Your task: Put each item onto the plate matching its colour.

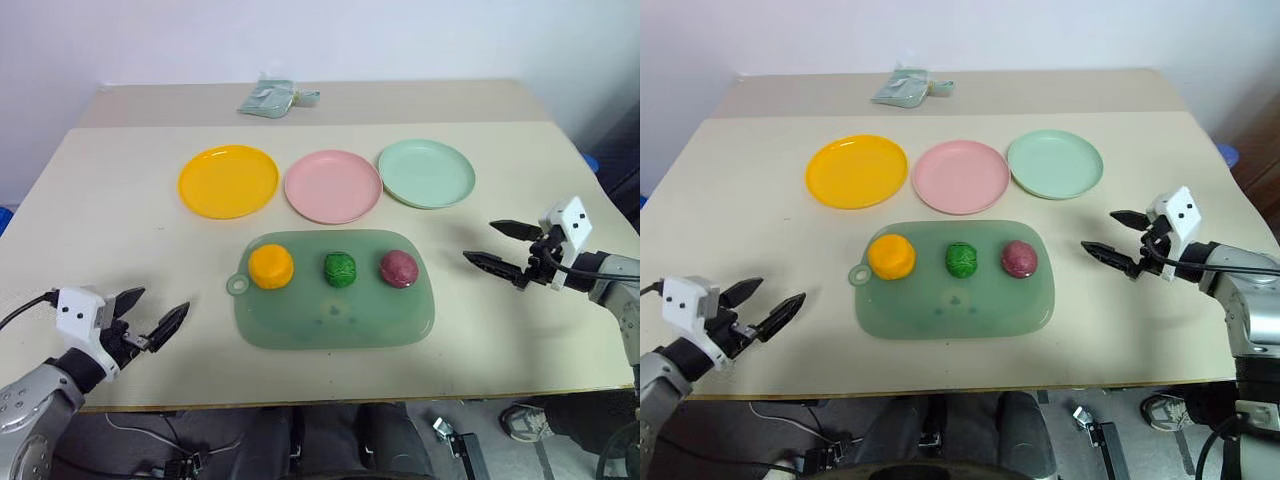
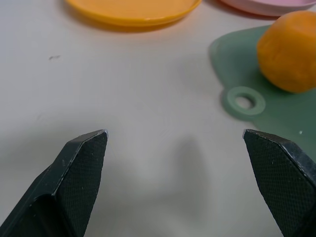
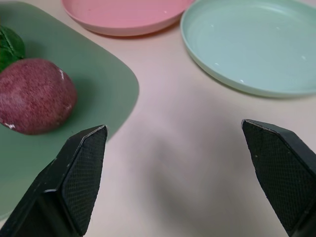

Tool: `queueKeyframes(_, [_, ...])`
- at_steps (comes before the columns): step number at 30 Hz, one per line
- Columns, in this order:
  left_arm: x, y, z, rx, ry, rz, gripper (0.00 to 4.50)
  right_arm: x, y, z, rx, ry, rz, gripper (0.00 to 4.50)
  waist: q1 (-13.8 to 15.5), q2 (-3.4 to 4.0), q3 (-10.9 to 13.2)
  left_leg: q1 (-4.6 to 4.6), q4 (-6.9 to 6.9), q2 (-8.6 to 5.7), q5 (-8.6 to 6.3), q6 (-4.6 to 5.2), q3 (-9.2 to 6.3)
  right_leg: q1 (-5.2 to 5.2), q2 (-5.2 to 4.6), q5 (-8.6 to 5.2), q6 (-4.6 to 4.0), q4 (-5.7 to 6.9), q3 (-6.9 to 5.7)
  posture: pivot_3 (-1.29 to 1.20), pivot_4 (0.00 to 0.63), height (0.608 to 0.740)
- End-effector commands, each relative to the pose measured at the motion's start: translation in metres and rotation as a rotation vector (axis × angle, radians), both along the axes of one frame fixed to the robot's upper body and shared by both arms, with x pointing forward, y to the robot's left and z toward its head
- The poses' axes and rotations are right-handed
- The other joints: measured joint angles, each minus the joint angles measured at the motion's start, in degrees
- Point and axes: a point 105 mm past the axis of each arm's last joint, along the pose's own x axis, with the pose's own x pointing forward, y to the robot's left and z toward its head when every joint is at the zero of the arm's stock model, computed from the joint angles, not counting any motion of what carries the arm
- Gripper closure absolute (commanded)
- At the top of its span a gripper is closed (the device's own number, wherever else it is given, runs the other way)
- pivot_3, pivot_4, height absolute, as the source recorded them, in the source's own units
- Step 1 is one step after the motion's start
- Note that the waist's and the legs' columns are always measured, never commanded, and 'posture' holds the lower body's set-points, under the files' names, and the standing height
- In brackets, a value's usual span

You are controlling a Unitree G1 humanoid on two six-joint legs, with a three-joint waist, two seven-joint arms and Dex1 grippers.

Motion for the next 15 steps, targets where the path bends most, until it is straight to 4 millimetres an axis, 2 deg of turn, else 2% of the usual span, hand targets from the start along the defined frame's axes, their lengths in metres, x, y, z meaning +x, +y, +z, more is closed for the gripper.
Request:
queueKeyframes(1, [0.002,-0.003,0.013,0.021,-0.061,-0.005,0.0,0.004,0.005,0.012,-0.015,-0.055,0.008,0.06,0.0,0.0,0.0,0.0,0.0,-0.01,0.0,0.0,0.0,0.0,-0.01,0.0,0.0,0.0,0.0,0.0,0.15,0.74])
queueKeyframes(9, [0.011,-0.011,0.017,-0.004,-0.09,-0.017,0.0,0.012,0.008,0.015,-0.022,-0.099,-0.033,0.06,-0.1,0.0,0.0,0.0,0.0,-0.01,-0.01,0.01,0.01,-0.01,0.0,0.0,0.01,0.01,0.0,0.0,0.15,0.74])
queueKeyframes(12, [0.021,-0.018,0.022,-0.031,-0.116,-0.045,0.0,0.016,0.004,0.017,-0.01,-0.123,-0.084,0.06,0.1,0.0,0.0,0.0,0.0,-0.02,0.0,0.0,0.0,0.01,0.01,0.0,0.01,0.01,-0.02,0.0,0.15,0.74])
queueKeyframes(15, [0.033,-0.034,0.028,-0.1,-0.121,-0.138,0.0,0.007,0.002,0.016,0.018,-0.082,-0.069,0.06,0.3,0.02,0.0,0.0,0.01,-0.05,0.0,0.0,0.0,0.02,0.02,0.01,0.01,0.04,-0.02,0.0,0.15,0.74])
